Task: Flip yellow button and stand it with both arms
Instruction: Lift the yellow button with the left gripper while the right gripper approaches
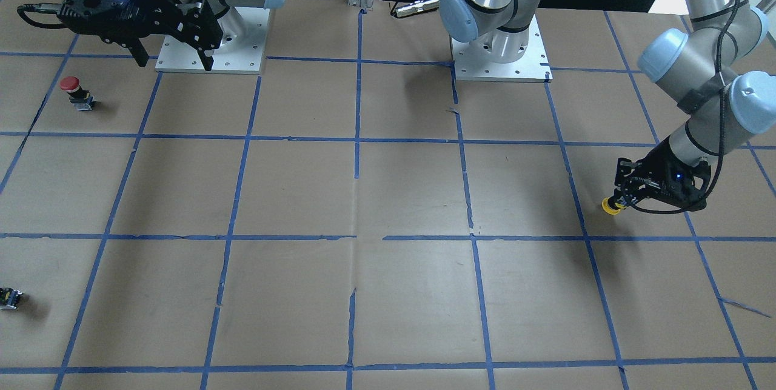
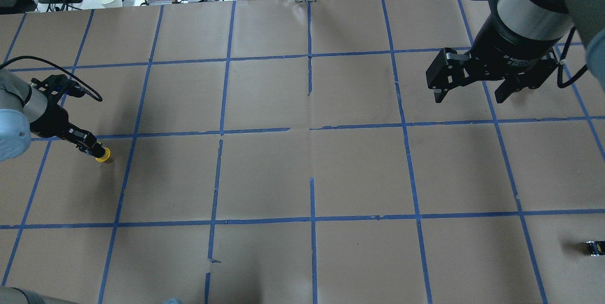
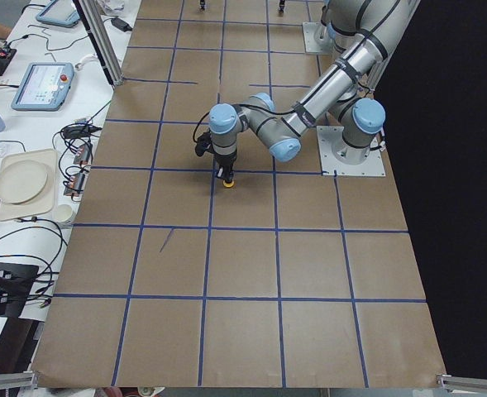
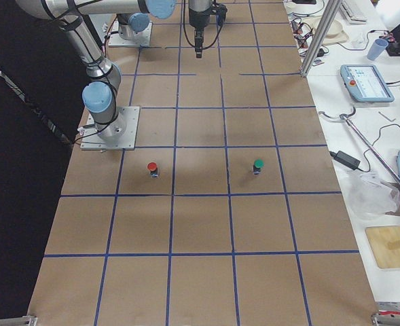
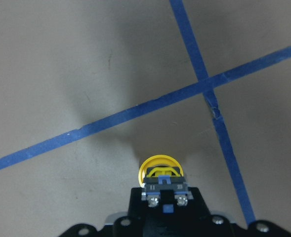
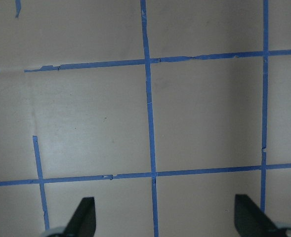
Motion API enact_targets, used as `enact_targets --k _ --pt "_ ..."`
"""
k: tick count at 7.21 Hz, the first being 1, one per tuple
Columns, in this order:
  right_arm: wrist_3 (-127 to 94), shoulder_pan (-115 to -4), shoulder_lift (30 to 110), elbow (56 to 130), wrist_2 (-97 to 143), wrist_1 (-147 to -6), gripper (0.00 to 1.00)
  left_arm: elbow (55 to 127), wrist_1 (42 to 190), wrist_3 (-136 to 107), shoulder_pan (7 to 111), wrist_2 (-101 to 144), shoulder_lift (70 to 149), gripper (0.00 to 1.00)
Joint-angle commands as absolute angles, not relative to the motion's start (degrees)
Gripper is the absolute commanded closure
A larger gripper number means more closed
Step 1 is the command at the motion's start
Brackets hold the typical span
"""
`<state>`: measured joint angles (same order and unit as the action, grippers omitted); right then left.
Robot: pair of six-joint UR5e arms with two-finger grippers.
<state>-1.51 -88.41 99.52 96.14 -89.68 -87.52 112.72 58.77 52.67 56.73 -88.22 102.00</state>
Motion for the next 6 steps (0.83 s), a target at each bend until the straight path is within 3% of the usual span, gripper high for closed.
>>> enact_targets --k 1,4,6 --pt "-1.76 -88.16 99.67 96.33 -89.74 -87.28 0.00 111.98 75.93 43.99 62.01 -79.95 95.13 0.73" --pt "-14.35 -83.62 99.23 95.45 -80.89 -81.84 0.00 112.76 91.20 28.97 71.68 -52.75 90.71 0.79" --pt "-21.05 -76.32 97.92 96.15 -67.57 -77.28 0.00 112.59 90.98 17.65 82.55 -35.94 88.60 0.81"
